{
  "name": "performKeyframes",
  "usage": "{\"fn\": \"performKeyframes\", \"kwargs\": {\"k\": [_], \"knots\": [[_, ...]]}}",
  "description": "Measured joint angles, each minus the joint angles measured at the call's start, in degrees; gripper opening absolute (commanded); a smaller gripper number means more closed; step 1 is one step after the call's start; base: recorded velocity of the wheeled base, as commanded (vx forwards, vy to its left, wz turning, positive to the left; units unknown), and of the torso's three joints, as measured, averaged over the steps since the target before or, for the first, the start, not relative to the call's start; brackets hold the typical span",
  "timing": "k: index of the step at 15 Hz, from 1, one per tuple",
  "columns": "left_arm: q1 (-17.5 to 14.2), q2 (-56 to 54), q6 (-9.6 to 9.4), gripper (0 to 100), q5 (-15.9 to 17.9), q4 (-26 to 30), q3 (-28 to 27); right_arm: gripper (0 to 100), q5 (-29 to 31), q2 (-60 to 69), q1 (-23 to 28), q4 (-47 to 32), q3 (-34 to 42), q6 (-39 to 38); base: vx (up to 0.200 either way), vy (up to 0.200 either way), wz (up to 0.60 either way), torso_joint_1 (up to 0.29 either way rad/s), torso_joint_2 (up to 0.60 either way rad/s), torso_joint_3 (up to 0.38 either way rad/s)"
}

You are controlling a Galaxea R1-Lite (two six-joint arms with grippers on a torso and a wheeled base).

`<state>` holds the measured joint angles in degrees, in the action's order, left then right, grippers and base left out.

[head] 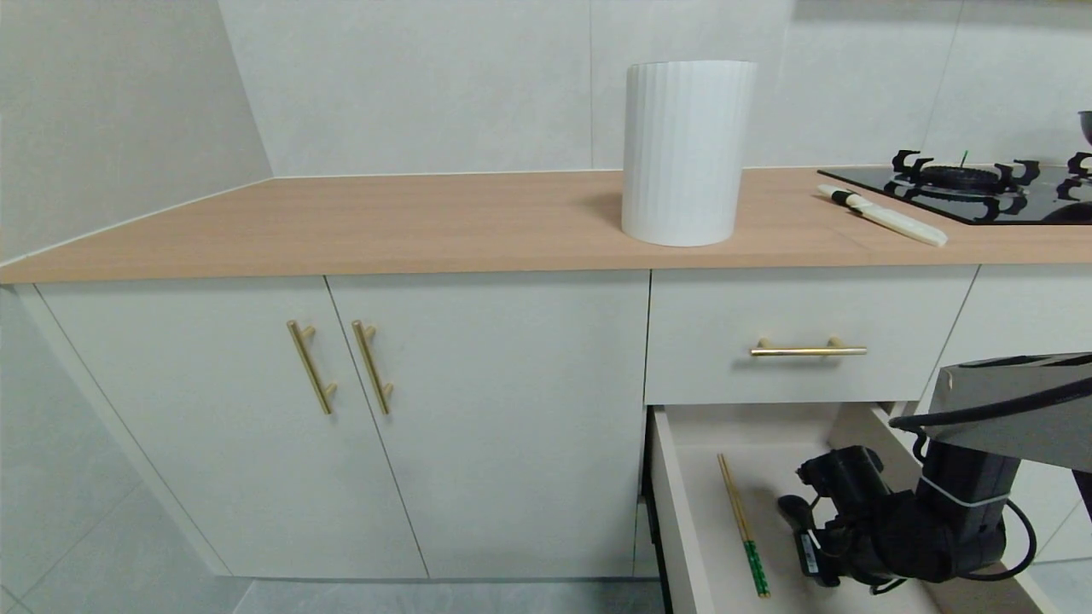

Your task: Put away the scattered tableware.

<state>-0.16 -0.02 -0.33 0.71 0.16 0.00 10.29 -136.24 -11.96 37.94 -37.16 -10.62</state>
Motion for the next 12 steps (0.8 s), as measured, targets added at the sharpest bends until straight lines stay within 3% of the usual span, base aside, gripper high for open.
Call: {"fn": "performKeyframes", "kwargs": {"k": [7,8,12], "knots": [[0.00,0.00,0.00,100,0.00,0.00,0.00,0,0.07,-0.74,-0.07,0.05,-0.02,0.00,0.000,0.000,0.00,0.000,0.00,0.000],[0.00,0.00,-0.05,100,-0.02,0.00,0.00,100,0.05,-0.77,-0.07,0.05,-0.05,0.00,0.000,0.000,0.00,0.000,0.00,0.000],[0.00,0.00,-0.02,100,0.00,0.02,0.00,100,0.09,-0.78,-0.05,0.11,-0.10,-0.11,0.000,0.000,0.00,0.000,0.00,0.000]]}}
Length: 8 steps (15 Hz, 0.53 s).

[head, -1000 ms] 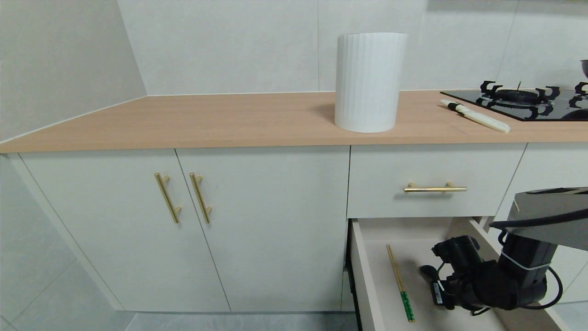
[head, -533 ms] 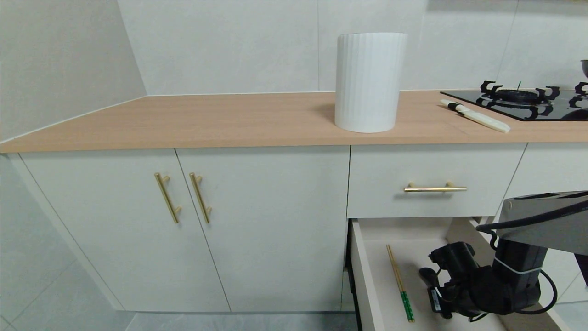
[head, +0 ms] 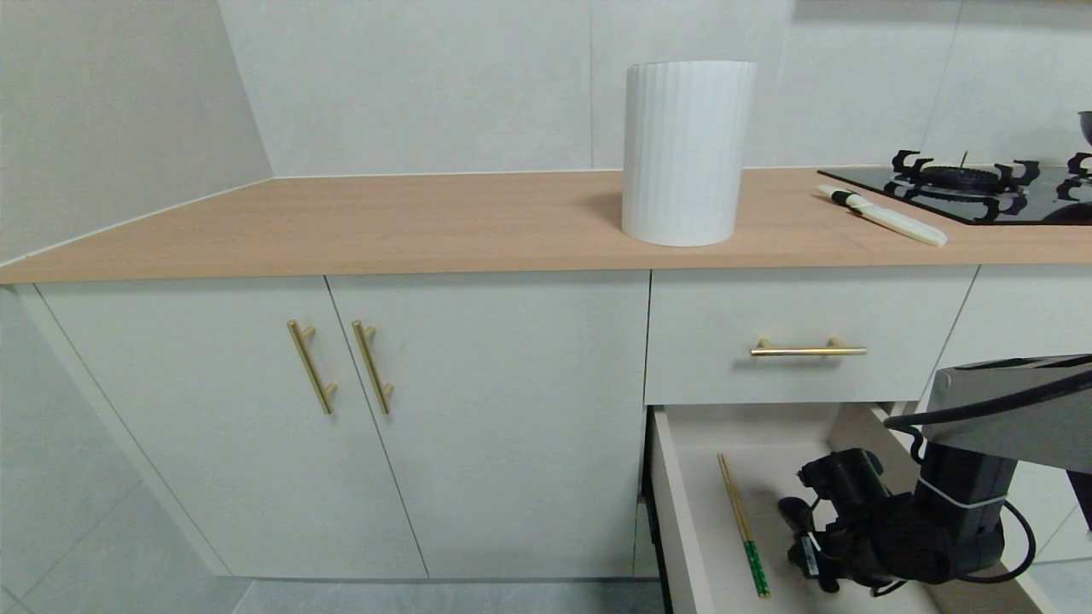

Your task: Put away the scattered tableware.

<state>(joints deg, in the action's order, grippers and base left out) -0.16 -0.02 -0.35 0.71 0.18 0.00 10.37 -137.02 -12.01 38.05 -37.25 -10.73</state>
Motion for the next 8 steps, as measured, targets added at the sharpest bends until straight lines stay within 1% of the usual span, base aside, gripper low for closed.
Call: {"fn": "performKeyframes", "kwargs": {"k": [6,8], "knots": [[0.00,0.00,0.02,100,0.00,-0.02,0.00,100,0.13,0.98,0.00,0.10,1.38,-0.29,0.000,0.000,0.00,0.000,0.00,0.000],[0.00,0.00,0.02,100,0.02,0.00,0.00,100,-0.17,4.74,-0.06,1.15,3.28,-0.35,0.000,0.000,0.00,0.000,0.00,0.000]]}}
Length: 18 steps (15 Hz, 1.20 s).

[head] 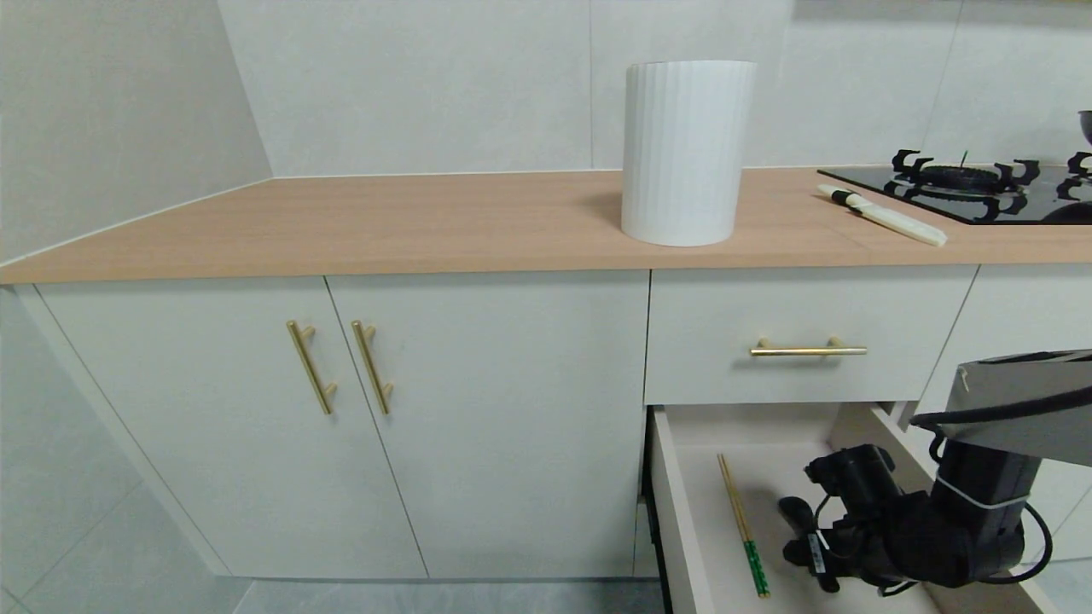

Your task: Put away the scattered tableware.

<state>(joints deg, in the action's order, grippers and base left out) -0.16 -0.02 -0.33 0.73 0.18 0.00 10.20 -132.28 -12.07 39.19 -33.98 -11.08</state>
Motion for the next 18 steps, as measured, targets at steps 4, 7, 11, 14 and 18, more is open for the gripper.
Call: {"fn": "performKeyframes", "kwargs": {"k": [4,7,11,14,18], "knots": [[0.00,0.00,0.00,100,-0.02,0.00,0.00,100,-0.44,15.27,-1.49,-3.51,3.33,0.30,0.000,0.000,0.00,0.000,0.00,0.000],[0.00,0.00,-0.02,100,0.00,0.00,0.00,100,-0.52,25.15,-2.47,-9.69,3.99,0.61,0.000,0.000,0.00,0.000,0.00,0.000],[0.00,0.00,-0.02,100,0.02,-0.02,0.00,100,-0.50,33.68,-4.71,-14.84,4.24,0.96,0.000,0.000,0.00,0.000,0.00,0.000],[0.00,0.00,-0.05,100,-0.02,0.00,0.00,100,-0.46,36.52,-5.90,-15.45,4.33,0.96,0.000,0.000,0.00,0.000,0.00,0.000],[0.00,0.00,-0.02,100,0.00,0.00,0.00,100,-0.44,37.52,-6.10,-15.41,4.46,1.05,-0.200,0.000,0.00,0.006,0.00,0.000]]}}
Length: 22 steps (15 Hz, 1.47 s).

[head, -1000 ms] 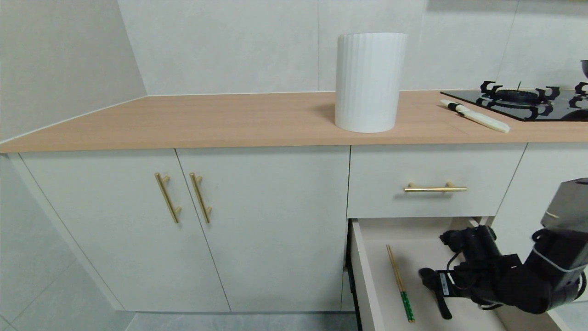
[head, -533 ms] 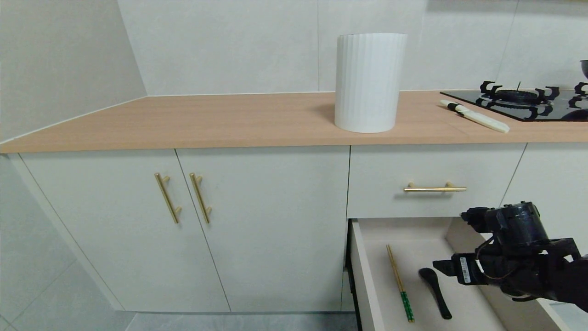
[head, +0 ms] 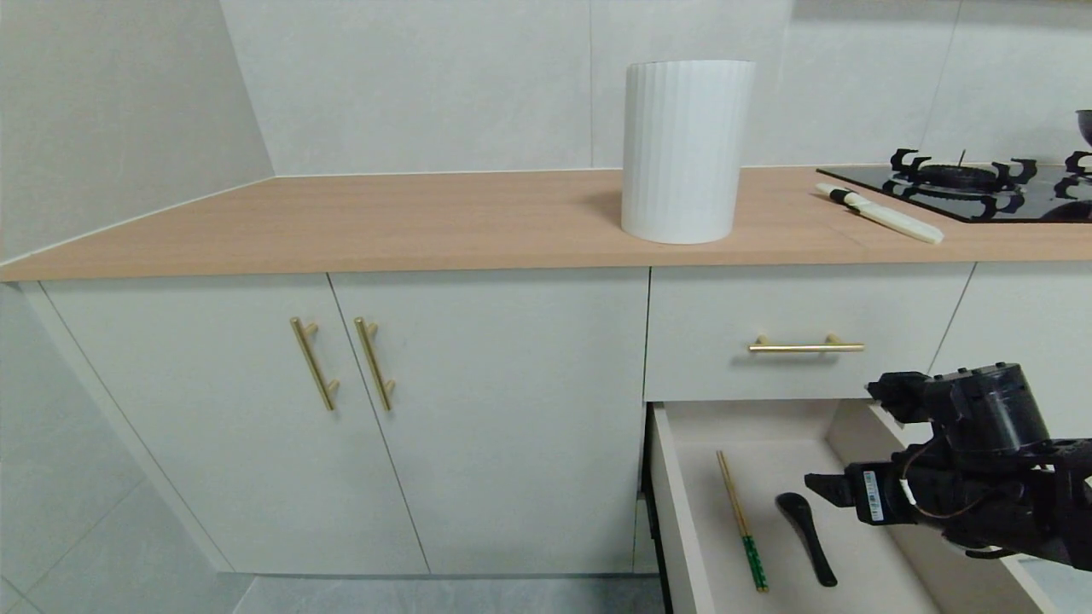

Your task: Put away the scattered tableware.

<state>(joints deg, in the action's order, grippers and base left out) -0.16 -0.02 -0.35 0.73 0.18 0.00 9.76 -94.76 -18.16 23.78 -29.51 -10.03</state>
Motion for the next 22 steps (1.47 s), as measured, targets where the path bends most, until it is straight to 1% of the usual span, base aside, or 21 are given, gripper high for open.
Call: {"fn": "performKeyframes", "kwargs": {"k": [8,13,16,22], "knots": [[0.00,0.00,0.02,100,-0.02,0.00,0.00,100,0.00,0.29,-0.72,0.00,0.35,0.07,-0.200,0.000,0.00,0.002,0.00,0.004],[0.00,0.00,0.02,100,-0.02,0.00,0.00,100,-0.05,0.52,-1.93,0.02,1.01,0.07,0.000,0.000,0.00,0.000,0.00,0.000],[0.00,0.00,0.02,100,-0.05,0.00,0.00,100,-0.44,1.65,-5.47,0.02,2.43,0.07,0.000,0.000,0.00,0.000,0.00,0.000],[0.00,0.00,0.00,100,-0.05,-0.02,0.00,100,-0.73,4.13,-16.01,0.00,6.89,0.10,0.000,0.000,0.00,0.000,0.00,0.000]]}}
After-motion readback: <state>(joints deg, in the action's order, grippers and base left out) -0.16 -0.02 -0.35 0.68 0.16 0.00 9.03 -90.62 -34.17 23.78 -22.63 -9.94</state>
